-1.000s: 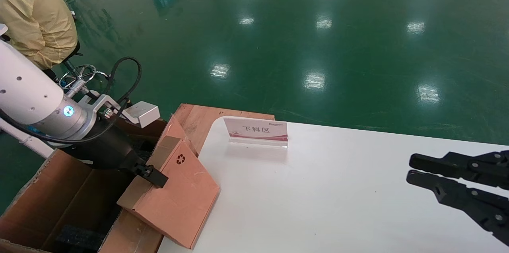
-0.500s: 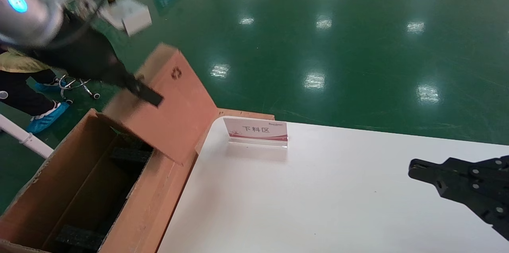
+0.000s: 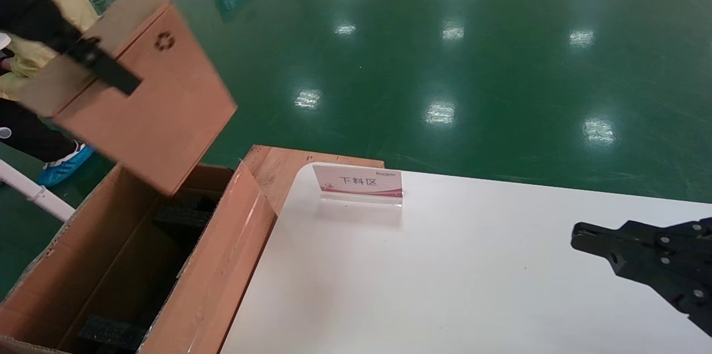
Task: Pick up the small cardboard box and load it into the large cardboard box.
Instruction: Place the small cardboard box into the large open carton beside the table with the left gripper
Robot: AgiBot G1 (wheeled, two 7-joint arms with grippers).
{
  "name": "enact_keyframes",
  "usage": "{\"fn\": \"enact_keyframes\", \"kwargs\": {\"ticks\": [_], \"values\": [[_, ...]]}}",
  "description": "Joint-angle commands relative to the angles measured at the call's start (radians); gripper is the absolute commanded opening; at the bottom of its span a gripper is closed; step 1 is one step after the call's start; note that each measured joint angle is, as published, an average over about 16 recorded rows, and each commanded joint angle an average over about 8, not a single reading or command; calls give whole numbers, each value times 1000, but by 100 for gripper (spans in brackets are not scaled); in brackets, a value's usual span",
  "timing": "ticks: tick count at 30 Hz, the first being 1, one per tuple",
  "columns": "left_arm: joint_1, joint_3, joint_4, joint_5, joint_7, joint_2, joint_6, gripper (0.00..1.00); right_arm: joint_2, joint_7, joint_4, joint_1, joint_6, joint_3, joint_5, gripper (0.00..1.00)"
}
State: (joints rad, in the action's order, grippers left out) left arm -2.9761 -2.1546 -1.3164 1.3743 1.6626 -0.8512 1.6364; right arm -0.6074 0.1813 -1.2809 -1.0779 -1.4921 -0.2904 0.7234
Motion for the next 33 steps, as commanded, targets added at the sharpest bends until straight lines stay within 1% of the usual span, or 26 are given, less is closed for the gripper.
{"fn": "enact_keyframes", "kwargs": {"ticks": [1,4,5,8,12,13,21,33], "values": [[-41,-71,-11,-34,30,-15,21,0,0,0,0,0,0,0,0,0],[-53,-152,-27,-66,71,-8,17,0,0,0,0,0,0,0,0,0],[-55,-174,-32,-70,80,-6,16,0,0,0,0,0,0,0,0,2],[-58,-225,-43,-71,96,4,13,0,0,0,0,0,0,-1,0,39],[-59,-267,-49,-52,102,26,9,0,0,0,0,0,0,-1,-1,89],[-58,-274,-51,-47,101,35,8,0,0,0,0,0,0,-1,-1,100],[-54,-308,-58,9,83,139,3,0,1,-1,0,0,1,-1,-1,100],[-37,-277,-67,130,-13,337,1,0,1,-1,0,0,1,-2,-1,100]]}}
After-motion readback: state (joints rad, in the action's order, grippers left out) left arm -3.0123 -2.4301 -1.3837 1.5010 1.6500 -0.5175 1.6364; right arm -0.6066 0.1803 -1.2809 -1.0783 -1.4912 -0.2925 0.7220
